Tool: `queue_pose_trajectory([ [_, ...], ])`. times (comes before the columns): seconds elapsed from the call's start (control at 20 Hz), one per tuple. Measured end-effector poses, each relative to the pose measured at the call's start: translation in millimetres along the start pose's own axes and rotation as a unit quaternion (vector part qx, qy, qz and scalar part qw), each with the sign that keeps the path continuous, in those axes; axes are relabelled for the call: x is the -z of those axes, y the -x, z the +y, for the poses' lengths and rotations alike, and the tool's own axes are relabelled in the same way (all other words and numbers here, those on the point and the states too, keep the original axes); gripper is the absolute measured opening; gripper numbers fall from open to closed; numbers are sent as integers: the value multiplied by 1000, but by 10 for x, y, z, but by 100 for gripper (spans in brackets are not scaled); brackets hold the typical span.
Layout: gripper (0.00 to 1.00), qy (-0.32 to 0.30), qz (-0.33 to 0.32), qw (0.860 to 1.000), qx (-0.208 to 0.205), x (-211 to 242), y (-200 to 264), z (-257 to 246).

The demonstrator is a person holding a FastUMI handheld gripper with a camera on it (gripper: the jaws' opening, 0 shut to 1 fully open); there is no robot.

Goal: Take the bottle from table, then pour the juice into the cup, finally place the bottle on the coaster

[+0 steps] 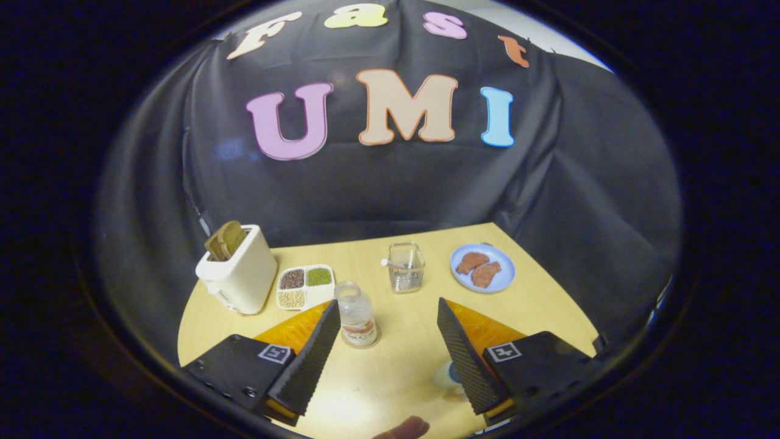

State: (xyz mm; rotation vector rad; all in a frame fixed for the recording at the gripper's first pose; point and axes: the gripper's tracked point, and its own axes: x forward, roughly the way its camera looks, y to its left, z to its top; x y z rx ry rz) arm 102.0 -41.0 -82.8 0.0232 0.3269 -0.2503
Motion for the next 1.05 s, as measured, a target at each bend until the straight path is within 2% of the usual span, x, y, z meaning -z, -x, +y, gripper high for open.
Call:
queue_pose_trajectory([
  [0.2, 99, 1, -59, 998, -32, -524, 326, -224],
  [0.5, 99, -9, -100, 993, -68, -1033, 720, -438],
  [0.65, 99, -20, -102, 992, -75, -1107, 854, -597],
  [1.05, 99, -6, -92, 994, -60, -1008, 1100, -997],
])
